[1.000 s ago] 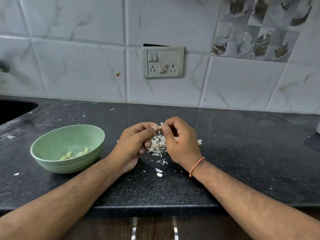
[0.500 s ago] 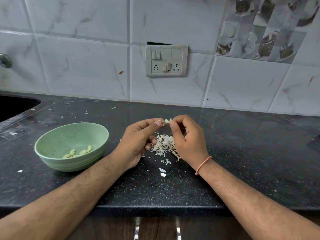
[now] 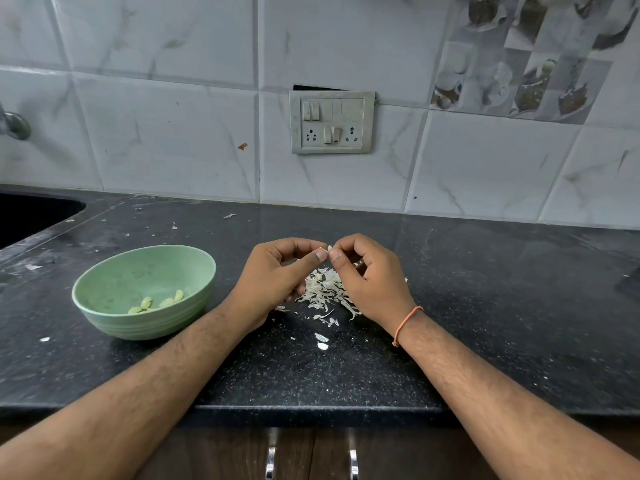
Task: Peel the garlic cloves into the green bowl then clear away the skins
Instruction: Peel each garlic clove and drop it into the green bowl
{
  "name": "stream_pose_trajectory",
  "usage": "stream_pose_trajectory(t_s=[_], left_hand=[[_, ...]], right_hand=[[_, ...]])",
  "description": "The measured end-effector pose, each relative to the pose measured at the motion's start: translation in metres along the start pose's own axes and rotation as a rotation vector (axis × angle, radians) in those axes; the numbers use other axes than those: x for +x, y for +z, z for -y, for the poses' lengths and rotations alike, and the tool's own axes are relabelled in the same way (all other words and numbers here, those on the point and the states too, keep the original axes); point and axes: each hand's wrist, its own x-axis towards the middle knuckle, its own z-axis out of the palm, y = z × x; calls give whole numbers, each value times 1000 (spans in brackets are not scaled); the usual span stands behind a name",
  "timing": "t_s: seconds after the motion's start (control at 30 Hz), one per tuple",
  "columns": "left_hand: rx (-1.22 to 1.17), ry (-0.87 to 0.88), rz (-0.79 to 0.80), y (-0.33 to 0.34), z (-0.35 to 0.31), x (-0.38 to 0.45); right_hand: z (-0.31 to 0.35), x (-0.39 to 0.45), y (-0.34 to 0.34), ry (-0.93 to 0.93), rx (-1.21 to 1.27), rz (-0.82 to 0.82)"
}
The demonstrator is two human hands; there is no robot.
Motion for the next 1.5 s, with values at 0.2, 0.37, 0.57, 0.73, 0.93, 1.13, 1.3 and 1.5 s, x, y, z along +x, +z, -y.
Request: stream_pose_trajectory(t_s=[0.2, 0.37, 0.57, 0.73, 0.93, 1.13, 1.3, 1.5], left_hand=[[-16, 7, -1, -3, 3, 2], [25, 59, -98, -7, 5, 6], [181, 139, -201, -13, 6, 11], [258, 195, -201, -13, 7, 12], [317, 235, -181, -14, 9, 10], [333, 284, -181, -13, 7, 8], [420, 315, -154, -10, 4, 3], [565, 373, -104, -7, -1, -2]], right_hand=[[0, 0, -1, 45, 19, 23], [-1, 0, -5, 178, 6, 102], [-14, 0, -6, 146, -130, 146], [-13, -1, -7, 181, -112, 104], [-15, -2, -10, 175, -152, 135], [-5, -4, -9, 161, -70, 139], [-1, -4, 1, 237, 71, 178], [-7, -3, 4, 283, 148, 155]])
